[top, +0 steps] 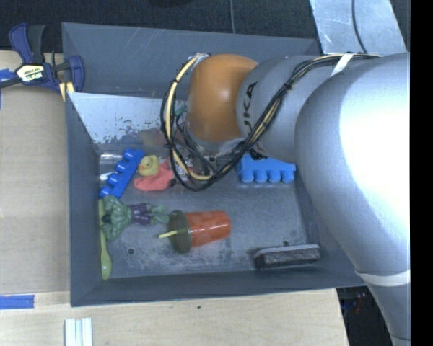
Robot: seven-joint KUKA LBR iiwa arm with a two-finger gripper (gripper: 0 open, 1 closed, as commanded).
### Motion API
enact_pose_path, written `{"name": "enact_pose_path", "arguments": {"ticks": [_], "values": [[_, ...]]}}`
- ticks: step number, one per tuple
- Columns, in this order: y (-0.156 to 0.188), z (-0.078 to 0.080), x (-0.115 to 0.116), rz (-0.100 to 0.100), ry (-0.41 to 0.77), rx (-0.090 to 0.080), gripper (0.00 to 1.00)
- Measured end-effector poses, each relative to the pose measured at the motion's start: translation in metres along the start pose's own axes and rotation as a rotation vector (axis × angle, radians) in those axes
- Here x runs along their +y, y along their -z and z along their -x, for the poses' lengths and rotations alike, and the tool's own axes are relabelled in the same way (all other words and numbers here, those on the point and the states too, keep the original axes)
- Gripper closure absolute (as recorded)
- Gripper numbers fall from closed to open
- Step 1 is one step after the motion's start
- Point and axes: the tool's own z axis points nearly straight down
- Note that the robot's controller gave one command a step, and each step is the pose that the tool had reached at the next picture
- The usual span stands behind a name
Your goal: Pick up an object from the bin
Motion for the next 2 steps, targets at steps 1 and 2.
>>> {"name": "enact_pose_path", "arguments": {"ticks": [1, 2], "values": [[0.08, -0.002, 0.004, 0.0, 0.007, 0.001, 1.0], [0.115, -0.001, 0.002, 0.002, 0.01, -0.007, 1.0]]}}
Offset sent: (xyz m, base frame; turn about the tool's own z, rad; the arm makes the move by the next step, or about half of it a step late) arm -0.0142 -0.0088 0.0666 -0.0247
